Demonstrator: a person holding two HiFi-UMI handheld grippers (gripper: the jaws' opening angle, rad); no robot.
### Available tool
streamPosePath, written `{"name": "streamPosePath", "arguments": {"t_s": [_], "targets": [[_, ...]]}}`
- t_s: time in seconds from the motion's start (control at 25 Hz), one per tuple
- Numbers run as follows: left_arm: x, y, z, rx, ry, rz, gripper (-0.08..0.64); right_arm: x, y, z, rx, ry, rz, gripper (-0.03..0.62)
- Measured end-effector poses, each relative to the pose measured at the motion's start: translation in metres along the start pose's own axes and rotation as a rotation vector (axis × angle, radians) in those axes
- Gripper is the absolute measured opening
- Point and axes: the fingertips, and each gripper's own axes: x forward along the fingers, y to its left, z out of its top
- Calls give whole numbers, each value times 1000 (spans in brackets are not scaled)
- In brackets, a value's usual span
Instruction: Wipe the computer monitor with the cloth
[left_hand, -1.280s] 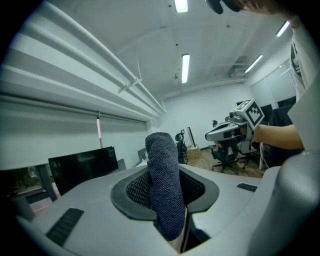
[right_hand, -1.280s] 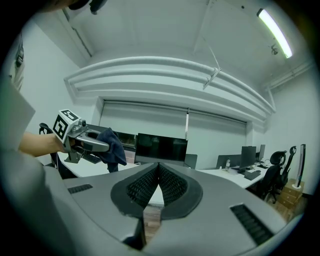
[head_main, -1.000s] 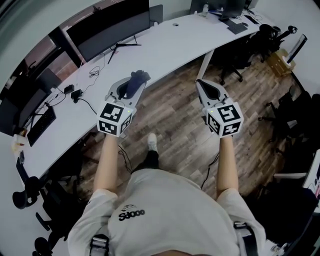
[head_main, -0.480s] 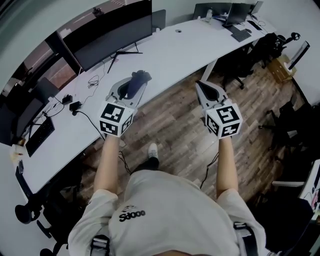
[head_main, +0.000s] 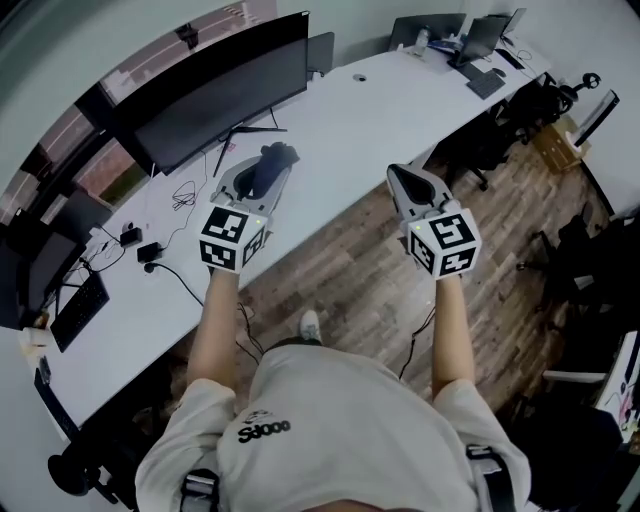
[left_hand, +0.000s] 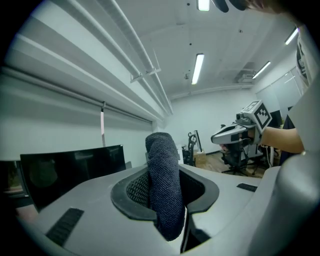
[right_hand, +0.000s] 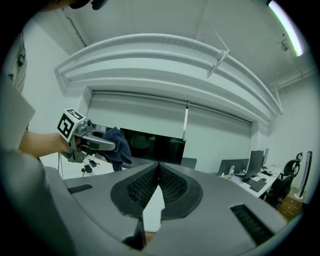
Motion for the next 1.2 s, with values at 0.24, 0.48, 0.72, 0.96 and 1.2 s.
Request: {"name": "streamPosePath", "arguments": {"t_s": [0.24,0.48,0.72,0.96,1.2], "targets": [[41,59,-9,-3,-7,-35,121,68,-14,5,10,8,-22,6],[67,102,-19,-17,-1,-45,121,112,-36,3,66,30,-88,6],[90,134,-30,-47,11,-25,121,148,-50,5,75,10,-69,6],[127,160,-32,-46,9,11,121,192,-81,-2,52,17,-46,6],[187,192,-22,-28,3,66,121,252,-137,-3,41,-17,8,6]]}}
